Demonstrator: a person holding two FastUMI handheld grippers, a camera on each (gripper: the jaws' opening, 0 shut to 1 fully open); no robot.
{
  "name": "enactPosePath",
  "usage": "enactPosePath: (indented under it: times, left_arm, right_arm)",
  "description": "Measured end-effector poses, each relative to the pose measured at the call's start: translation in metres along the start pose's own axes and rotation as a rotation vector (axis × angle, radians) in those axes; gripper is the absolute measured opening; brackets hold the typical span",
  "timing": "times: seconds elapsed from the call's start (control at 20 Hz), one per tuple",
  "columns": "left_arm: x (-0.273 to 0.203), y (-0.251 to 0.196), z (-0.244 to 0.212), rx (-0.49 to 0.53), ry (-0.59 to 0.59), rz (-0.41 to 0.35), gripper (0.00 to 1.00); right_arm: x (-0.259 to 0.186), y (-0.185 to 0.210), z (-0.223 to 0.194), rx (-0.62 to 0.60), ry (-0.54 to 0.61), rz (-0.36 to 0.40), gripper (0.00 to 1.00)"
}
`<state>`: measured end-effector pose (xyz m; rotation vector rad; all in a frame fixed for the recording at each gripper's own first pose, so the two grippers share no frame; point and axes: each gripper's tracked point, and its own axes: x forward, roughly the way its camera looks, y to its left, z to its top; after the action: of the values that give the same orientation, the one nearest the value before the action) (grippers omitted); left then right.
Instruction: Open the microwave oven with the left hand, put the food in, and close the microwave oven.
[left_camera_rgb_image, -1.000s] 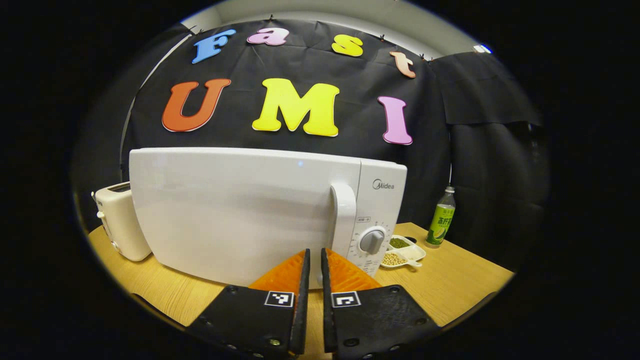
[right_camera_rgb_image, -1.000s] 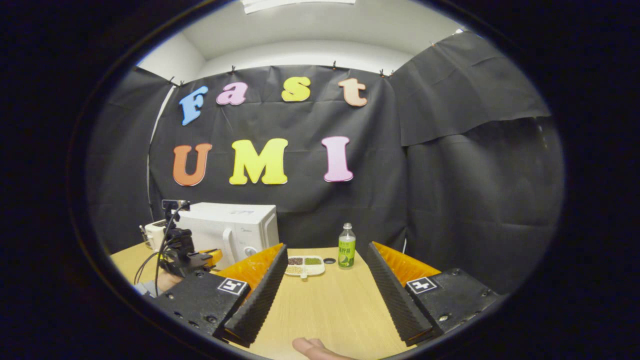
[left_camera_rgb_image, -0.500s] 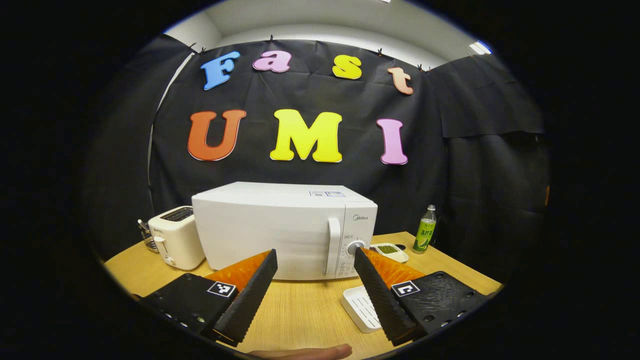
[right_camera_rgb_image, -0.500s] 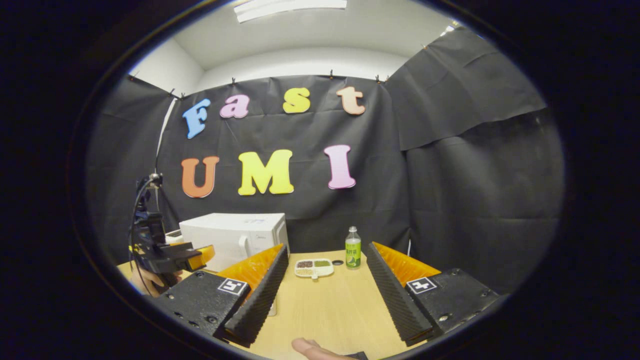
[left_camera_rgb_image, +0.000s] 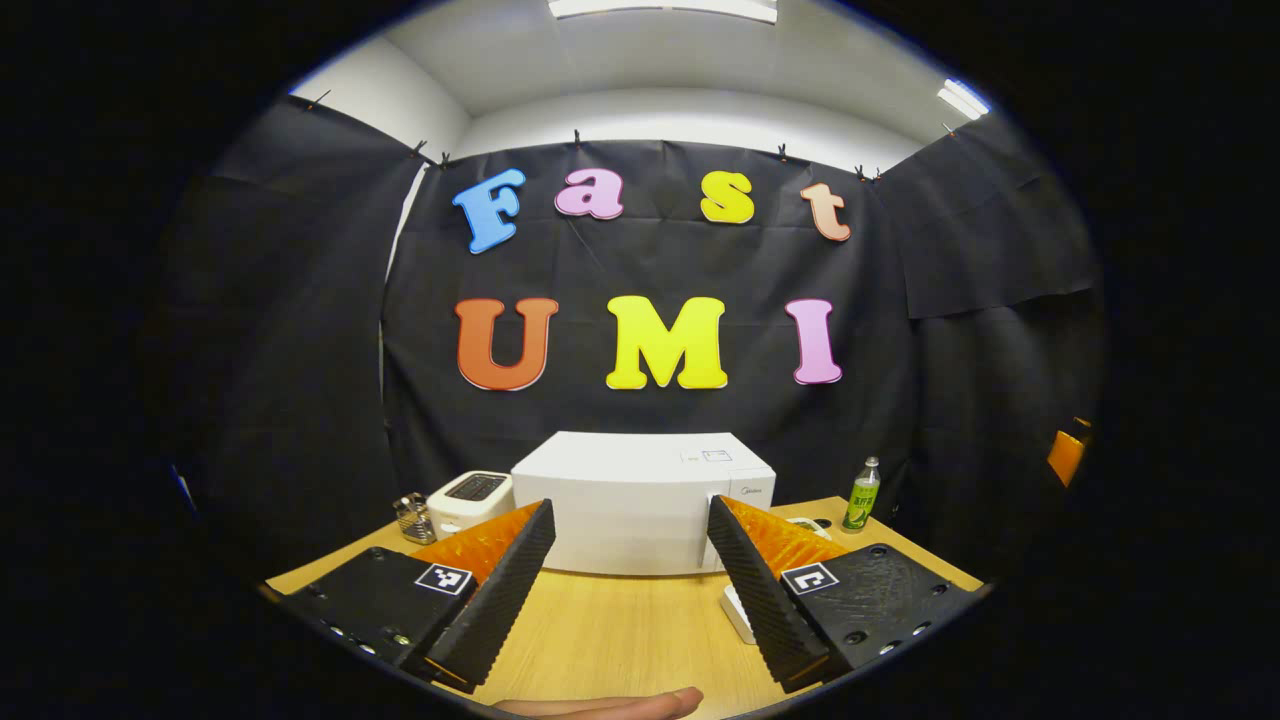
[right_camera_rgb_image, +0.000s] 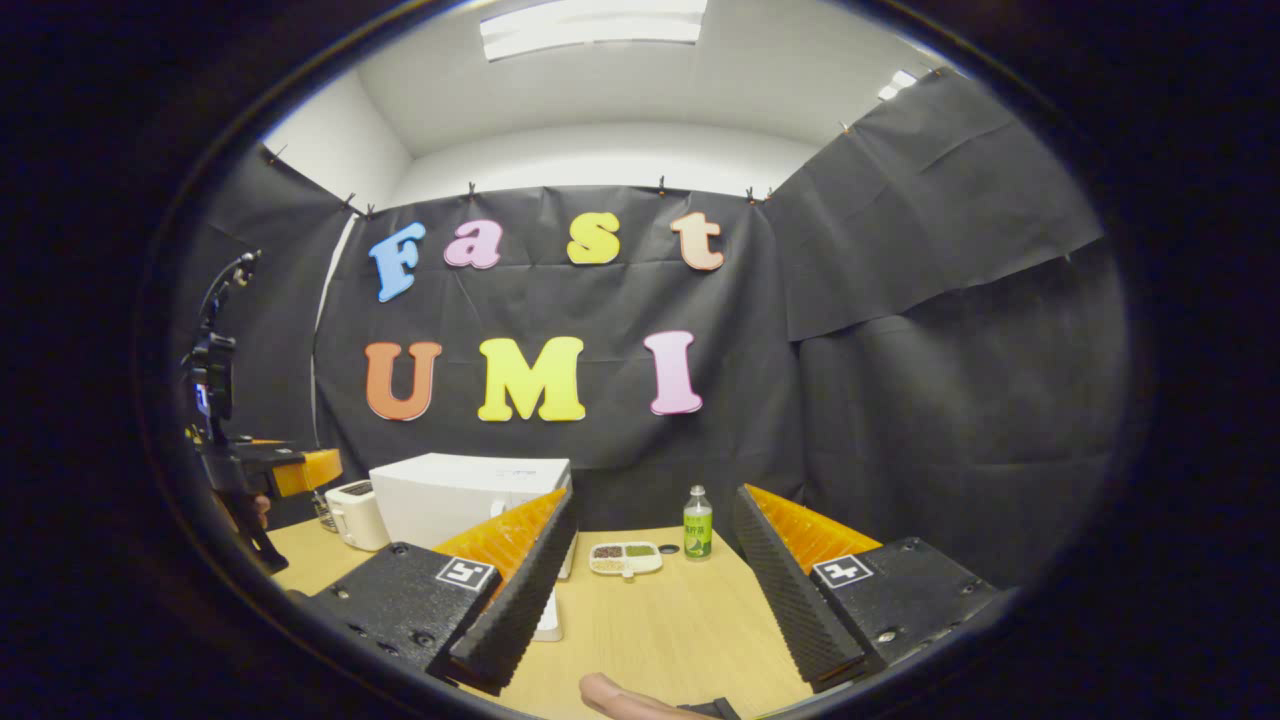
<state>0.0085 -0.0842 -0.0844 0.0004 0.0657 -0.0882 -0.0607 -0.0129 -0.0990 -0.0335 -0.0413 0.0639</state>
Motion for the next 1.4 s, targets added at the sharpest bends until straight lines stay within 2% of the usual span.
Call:
enactPosePath:
  times: [0.2, 0.4, 0.45, 0.5, 0.55, 0.6, 0.65, 0.7, 0.75, 0.85, 0.9, 0.95, 1.0, 1.05, 1.1, 1.15, 1.2, 1.25, 1.3, 1.35, 1.4]
  left_arm:
    - [-0.048, 0.022, 0.024, -0.006, -0.039, 0.039, 0.96]
    - [-0.086, 0.049, 0.034, -0.042, -0.071, 0.067, 0.96]
    - [-0.094, 0.055, 0.033, -0.057, -0.072, 0.073, 0.96]
    - [-0.101, 0.058, 0.033, -0.068, -0.078, 0.074, 0.96]
    - [-0.105, 0.063, 0.032, -0.078, -0.081, 0.082, 1.00]
    - [-0.105, 0.067, 0.030, -0.082, -0.082, 0.090, 0.96]
    - [-0.106, 0.067, 0.028, -0.079, -0.079, 0.090, 0.95]
    - [-0.107, 0.064, 0.024, -0.074, -0.068, 0.079, 0.95]
    - [-0.106, 0.060, 0.021, -0.067, -0.060, 0.064, 0.95]
    - [-0.104, 0.052, 0.018, -0.043, -0.054, 0.039, 0.95]
    - [-0.105, 0.048, 0.020, -0.033, -0.057, 0.028, 0.95]
    - [-0.105, 0.045, 0.021, -0.029, -0.060, 0.019, 0.95]
    - [-0.106, 0.041, 0.022, -0.027, -0.064, 0.010, 0.95]
    - [-0.107, 0.036, 0.022, -0.022, -0.067, 0.000, 0.95]
    - [-0.108, 0.032, 0.021, -0.015, -0.068, -0.007, 1.00]
    - [-0.108, 0.029, 0.019, -0.009, -0.067, -0.014, 1.00]
    - [-0.108, 0.025, 0.019, -0.003, -0.067, -0.020, 0.95]
    - [-0.108, 0.022, 0.018, 0.003, -0.066, -0.024, 0.95]
    - [-0.108, 0.021, 0.016, 0.009, -0.063, -0.025, 1.00]
    - [-0.107, 0.021, 0.015, 0.011, -0.059, -0.022, 0.84]
    - [-0.108, 0.021, 0.013, 0.011, -0.054, -0.019, 0.85]
  right_arm:
    - [-0.014, 0.013, 0.021, 0.029, -0.045, 0.017, 0.91]
    - [-0.024, 0.022, 0.040, 0.001, -0.086, 0.023, 0.91]
    - [-0.028, 0.024, 0.043, -0.006, -0.088, 0.024, 1.00]
    - [-0.029, 0.028, 0.045, -0.005, -0.091, 0.029, 1.00]
    - [-0.031, 0.031, 0.047, -0.001, -0.095, 0.030, 1.00]
    - [-0.031, 0.031, 0.048, 0.001, -0.097, 0.026, 0.91]
    - [-0.030, 0.033, 0.046, -0.003, -0.093, 0.026, 1.00]
    - [-0.031, 0.036, 0.044, -0.005, -0.090, 0.028, 1.00]
    - [-0.032, 0.039, 0.043, -0.003, -0.086, 0.033, 0.91]
    - [-0.032, 0.042, 0.041, 0.000, -0.080, 0.041, 0.91]
    - [-0.032, 0.042, 0.041, 0.002, -0.081, 0.040, 1.00]
    - [-0.031, 0.040, 0.041, 0.006, -0.082, 0.038, 0.91]
    - [-0.032, 0.040, 0.040, 0.009, -0.080, 0.037, 1.00]
    - [-0.032, 0.040, 0.039, 0.012, -0.079, 0.037, 1.00]
    - [-0.031, 0.039, 0.037, 0.014, -0.076, 0.037, 1.00]
    - [-0.031, 0.039, 0.035, 0.015, -0.070, 0.038, 1.00]
    - [-0.030, 0.038, 0.032, 0.014, -0.063, 0.040, 1.00]
    - [-0.030, 0.038, 0.029, 0.015, -0.056, 0.041, 1.00]
    - [-0.028, 0.037, 0.026, 0.017, -0.049, 0.042, 1.00]
    - [-0.028, 0.037, 0.024, 0.022, -0.042, 0.042, 1.00]
    - [-0.027, 0.035, 0.023, 0.027, -0.037, 0.042, 1.00]
